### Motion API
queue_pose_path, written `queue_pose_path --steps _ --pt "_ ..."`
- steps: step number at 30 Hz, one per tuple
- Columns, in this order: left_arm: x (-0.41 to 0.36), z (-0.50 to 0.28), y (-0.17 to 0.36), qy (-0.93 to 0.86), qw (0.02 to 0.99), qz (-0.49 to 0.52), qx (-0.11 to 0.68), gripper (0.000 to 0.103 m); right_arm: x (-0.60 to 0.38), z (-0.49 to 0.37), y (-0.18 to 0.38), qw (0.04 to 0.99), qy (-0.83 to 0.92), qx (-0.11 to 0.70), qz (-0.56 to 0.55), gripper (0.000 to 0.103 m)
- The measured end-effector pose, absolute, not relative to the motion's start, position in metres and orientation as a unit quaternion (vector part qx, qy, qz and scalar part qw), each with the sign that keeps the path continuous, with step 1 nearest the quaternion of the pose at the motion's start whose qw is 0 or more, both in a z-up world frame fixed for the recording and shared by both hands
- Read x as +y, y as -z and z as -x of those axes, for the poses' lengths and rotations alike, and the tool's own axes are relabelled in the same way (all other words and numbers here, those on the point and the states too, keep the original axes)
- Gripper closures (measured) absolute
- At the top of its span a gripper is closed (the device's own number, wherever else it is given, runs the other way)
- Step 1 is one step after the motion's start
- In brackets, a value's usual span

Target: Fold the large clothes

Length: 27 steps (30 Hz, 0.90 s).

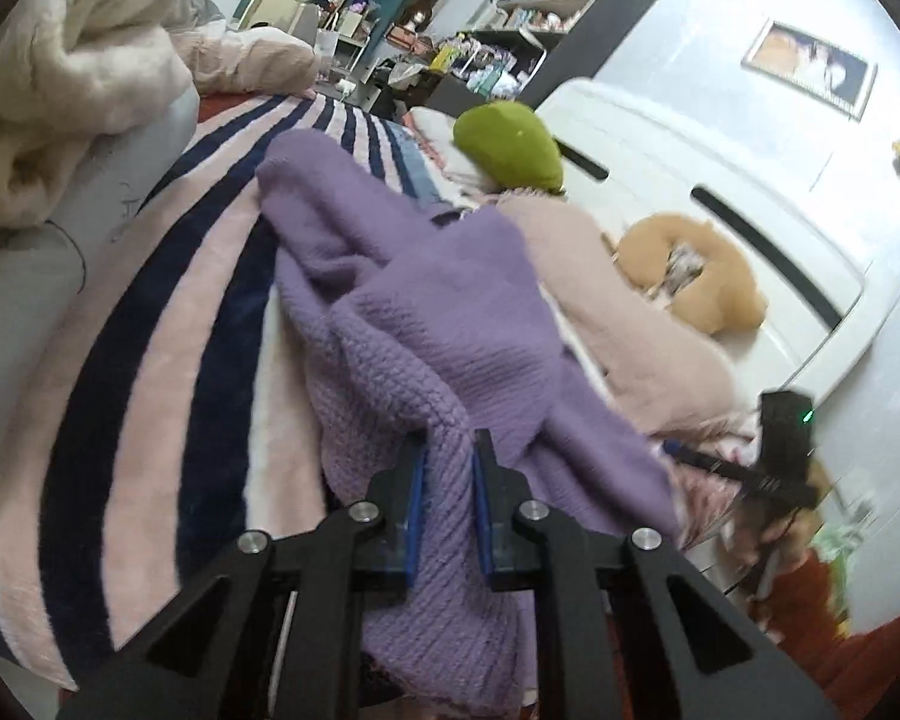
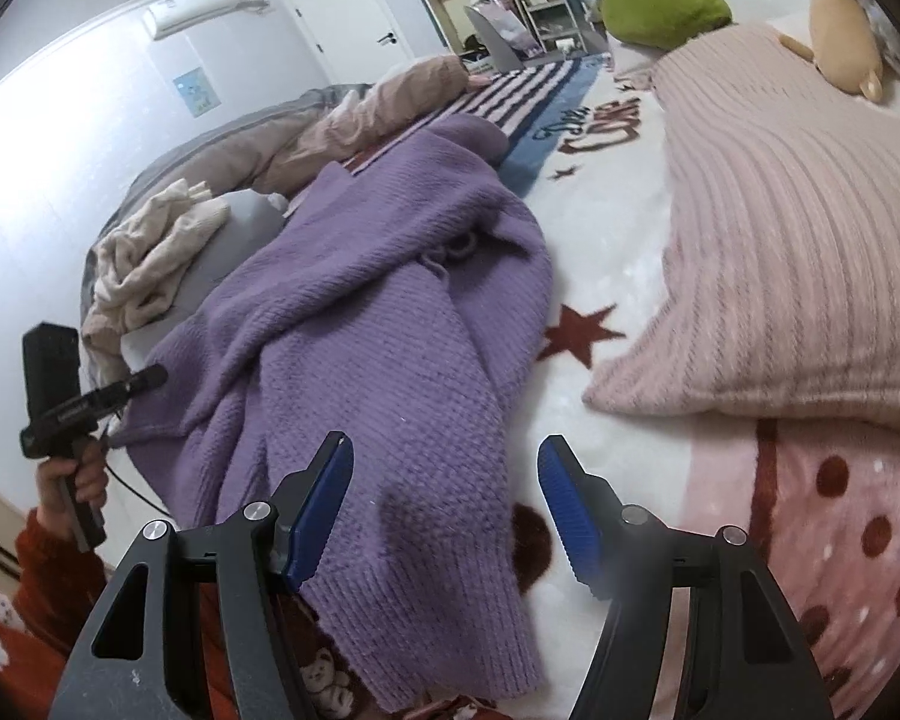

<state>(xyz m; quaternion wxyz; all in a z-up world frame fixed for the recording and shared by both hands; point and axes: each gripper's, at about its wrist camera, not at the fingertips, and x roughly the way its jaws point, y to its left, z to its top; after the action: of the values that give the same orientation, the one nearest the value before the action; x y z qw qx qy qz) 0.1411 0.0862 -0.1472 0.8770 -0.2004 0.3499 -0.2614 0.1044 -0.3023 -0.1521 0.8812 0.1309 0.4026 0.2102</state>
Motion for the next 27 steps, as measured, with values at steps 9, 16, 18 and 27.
queue_pose_path --steps 9,16,18,27 --pt "0.084 -0.133 0.126 0.211 0.901 0.082 0.371 0.091 -0.301 -0.107 0.154 0.881 -0.211 0.404 -0.130 0.042" --pt "0.097 -0.134 0.142 0.227 0.887 0.115 0.386 0.086 -0.302 -0.110 0.158 0.878 -0.215 0.407 -0.132 0.042" --pt "0.094 -0.136 0.153 0.206 0.889 0.103 0.397 0.064 -0.300 -0.111 0.160 0.877 -0.215 0.412 -0.126 0.042" --pt "0.103 -0.145 0.187 0.209 0.867 0.130 0.433 0.021 -0.311 -0.108 0.174 0.857 -0.215 0.449 -0.135 0.027"
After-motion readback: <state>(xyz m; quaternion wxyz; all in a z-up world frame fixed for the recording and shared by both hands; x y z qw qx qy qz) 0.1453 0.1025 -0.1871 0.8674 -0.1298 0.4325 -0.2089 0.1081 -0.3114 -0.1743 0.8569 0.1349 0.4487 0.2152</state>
